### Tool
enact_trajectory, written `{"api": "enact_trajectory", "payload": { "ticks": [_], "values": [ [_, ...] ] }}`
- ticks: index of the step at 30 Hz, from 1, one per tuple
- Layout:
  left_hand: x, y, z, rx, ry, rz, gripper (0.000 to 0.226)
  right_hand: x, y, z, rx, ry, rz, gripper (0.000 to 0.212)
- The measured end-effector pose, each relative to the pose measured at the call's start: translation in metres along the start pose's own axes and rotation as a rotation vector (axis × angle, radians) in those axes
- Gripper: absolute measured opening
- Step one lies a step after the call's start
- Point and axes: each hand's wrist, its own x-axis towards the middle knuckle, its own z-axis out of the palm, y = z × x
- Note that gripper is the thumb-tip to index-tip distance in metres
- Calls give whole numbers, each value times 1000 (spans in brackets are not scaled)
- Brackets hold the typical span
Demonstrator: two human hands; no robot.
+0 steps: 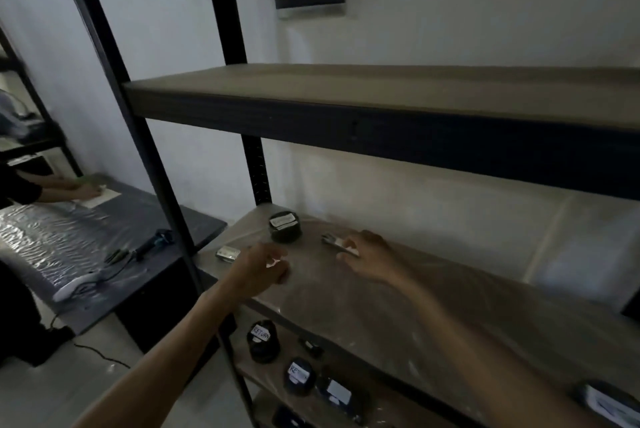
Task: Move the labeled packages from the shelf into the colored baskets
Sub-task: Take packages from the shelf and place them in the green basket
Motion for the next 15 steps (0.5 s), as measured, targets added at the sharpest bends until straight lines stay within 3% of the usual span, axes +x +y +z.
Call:
{"api": "enact_trajectory", "payload": {
  "ticks": [7,12,15],
  "values": [
    [85,-69,-20,267,-308,74,45,78,4,48,-151,44,245,50],
    [131,-94,-23,251,-554,188,54,94,-1,65,-184,51,433,51],
    [155,-110,-32,250,-685,224,64,99,-20,74,-119,121,389,48]
  ]
}}
